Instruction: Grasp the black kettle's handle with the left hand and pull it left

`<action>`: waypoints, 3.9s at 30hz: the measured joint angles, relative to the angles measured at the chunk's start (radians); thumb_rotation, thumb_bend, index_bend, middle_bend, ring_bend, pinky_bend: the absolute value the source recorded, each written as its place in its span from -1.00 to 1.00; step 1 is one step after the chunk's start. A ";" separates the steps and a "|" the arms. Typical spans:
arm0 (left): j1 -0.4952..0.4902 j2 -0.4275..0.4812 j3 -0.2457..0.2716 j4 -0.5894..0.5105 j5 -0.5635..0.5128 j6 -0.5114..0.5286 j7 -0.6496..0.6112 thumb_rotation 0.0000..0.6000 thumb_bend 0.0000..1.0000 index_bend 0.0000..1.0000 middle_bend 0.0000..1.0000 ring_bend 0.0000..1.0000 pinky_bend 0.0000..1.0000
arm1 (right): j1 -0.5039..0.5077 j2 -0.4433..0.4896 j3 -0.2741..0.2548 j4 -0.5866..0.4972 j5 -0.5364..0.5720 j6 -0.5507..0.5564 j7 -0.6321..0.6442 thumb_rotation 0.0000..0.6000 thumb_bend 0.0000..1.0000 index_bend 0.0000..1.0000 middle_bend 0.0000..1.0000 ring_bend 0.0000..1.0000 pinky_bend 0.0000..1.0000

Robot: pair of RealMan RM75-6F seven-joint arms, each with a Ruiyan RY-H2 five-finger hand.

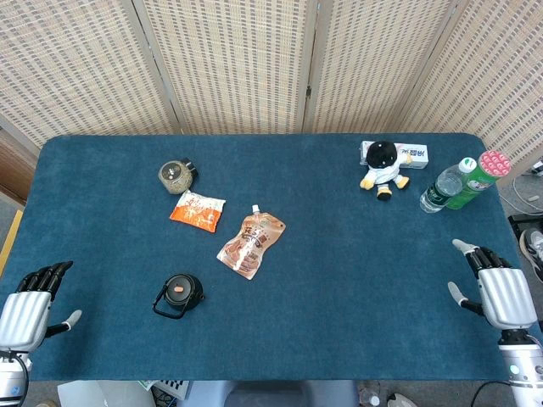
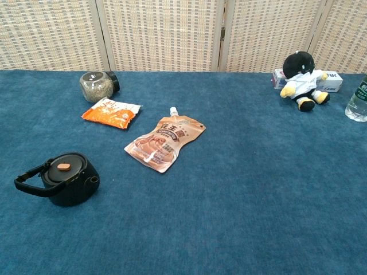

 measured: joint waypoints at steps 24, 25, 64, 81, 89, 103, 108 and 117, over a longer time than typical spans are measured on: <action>-0.119 0.073 0.026 0.027 0.188 -0.077 -0.134 1.00 -0.66 -0.57 -0.60 -0.63 -0.68 | 0.026 0.056 0.083 -0.092 0.027 0.048 -0.064 1.00 -0.40 -0.64 -0.44 -0.51 -0.17; -0.129 0.074 0.025 0.025 0.195 -0.085 -0.131 1.00 -0.66 -0.57 -0.60 -0.62 -0.68 | 0.028 0.056 0.083 -0.094 0.029 0.046 -0.067 1.00 -0.40 -0.64 -0.44 -0.51 -0.17; -0.407 -0.087 0.034 -0.036 0.207 -0.413 0.024 0.38 -0.72 -0.82 -0.65 -0.66 -0.68 | 0.006 0.067 0.067 -0.097 0.078 0.039 -0.077 1.00 -0.40 -0.64 -0.44 -0.51 -0.17; -0.420 -0.117 0.040 0.003 0.107 -0.457 0.093 1.00 -0.72 -0.81 -0.65 -0.66 -0.69 | -0.001 0.062 0.064 -0.080 0.081 0.041 -0.055 1.00 -0.40 -0.64 -0.44 -0.51 -0.17; -0.405 -0.128 0.028 0.029 0.092 -0.399 0.076 1.00 -0.73 -0.77 -0.65 -0.66 -0.70 | 0.001 0.058 0.064 -0.071 0.075 0.040 -0.047 1.00 -0.40 -0.64 -0.44 -0.51 -0.17; -0.384 -0.079 0.089 0.040 0.187 -0.326 0.014 1.00 -0.73 -0.42 -0.51 -0.60 -0.71 | -0.007 0.062 0.061 -0.063 0.069 0.047 -0.019 1.00 -0.40 -0.64 -0.44 -0.51 -0.21; -0.372 -0.086 0.099 0.084 0.220 -0.276 -0.040 1.00 -0.73 -0.30 -0.42 -0.54 -0.73 | -0.005 0.063 0.058 -0.069 0.055 0.048 -0.019 1.00 -0.40 -0.64 -0.44 -0.51 -0.21; -0.359 -0.101 0.116 0.132 0.246 -0.243 -0.071 1.00 -0.73 -0.15 -0.20 -0.34 -0.79 | -0.013 0.069 0.054 -0.080 0.047 0.059 -0.019 1.00 -0.40 -0.64 -0.44 -0.51 -0.26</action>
